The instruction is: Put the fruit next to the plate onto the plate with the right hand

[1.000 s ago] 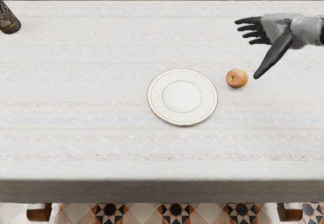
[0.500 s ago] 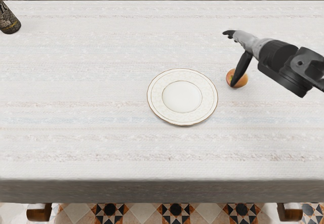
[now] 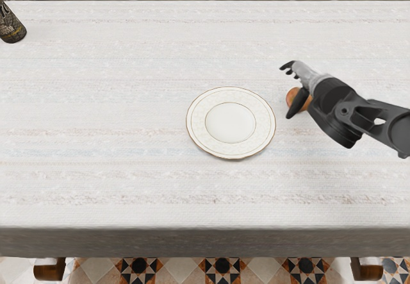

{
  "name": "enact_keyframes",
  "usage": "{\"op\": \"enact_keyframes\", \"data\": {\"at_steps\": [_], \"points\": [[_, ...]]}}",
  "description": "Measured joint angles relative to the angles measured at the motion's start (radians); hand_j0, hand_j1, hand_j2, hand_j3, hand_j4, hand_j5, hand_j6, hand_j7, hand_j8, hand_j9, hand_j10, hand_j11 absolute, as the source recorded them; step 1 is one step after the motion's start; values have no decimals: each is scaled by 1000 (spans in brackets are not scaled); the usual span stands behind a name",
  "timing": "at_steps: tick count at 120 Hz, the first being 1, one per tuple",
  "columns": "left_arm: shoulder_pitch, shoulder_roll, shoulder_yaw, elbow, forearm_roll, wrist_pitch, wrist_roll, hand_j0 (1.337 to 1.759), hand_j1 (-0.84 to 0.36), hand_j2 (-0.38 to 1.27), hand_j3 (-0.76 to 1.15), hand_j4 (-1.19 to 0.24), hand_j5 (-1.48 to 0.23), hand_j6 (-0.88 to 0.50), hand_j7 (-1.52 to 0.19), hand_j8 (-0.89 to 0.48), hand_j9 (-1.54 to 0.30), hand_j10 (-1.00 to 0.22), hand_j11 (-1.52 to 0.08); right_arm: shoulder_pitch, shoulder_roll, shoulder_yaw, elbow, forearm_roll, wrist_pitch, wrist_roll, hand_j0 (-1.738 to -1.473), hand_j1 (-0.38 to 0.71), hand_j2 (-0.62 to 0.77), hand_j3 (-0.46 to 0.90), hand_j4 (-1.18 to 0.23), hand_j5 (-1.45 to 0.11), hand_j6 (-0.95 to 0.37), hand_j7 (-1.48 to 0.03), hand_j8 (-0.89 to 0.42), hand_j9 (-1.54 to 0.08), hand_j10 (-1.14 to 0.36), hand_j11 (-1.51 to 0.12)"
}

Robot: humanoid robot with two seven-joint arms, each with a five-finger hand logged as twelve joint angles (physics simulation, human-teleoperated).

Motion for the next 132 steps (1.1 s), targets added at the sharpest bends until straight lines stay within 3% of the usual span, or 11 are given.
{"op": "enact_keyframes", "data": {"at_steps": [21,43,81,132], "points": [[0,0,0,0,0,0,0,1658,349,0,0,0,0,0,0,0,0,0,0,-25,-14,1,-3,-2,-24,0,-1658,-46,-48,0,-257,-330,-258,-330,-257,-330,-256,-330],[0,0,0,0,0,0,0,1658,349,0,0,0,0,0,0,0,0,0,0,-36,-4,4,-63,-1,-34,0,-1658,-28,-51,0,-272,-350,-273,-350,-272,-350,-271,-350],[0,0,0,0,0,0,0,1658,349,0,0,0,0,0,0,0,0,0,0,-38,142,1,-293,-1,-34,0,-1658,-116,-37,0,-198,-255,-200,-255,-199,-255,-198,-255],[0,0,0,0,0,0,0,1658,349,0,0,0,0,0,0,0,0,0,0,-44,176,0,-329,9,-29,0,-1657,103,-87,0,-386,-506,-389,-502,-387,-505,-386,-505]]}}
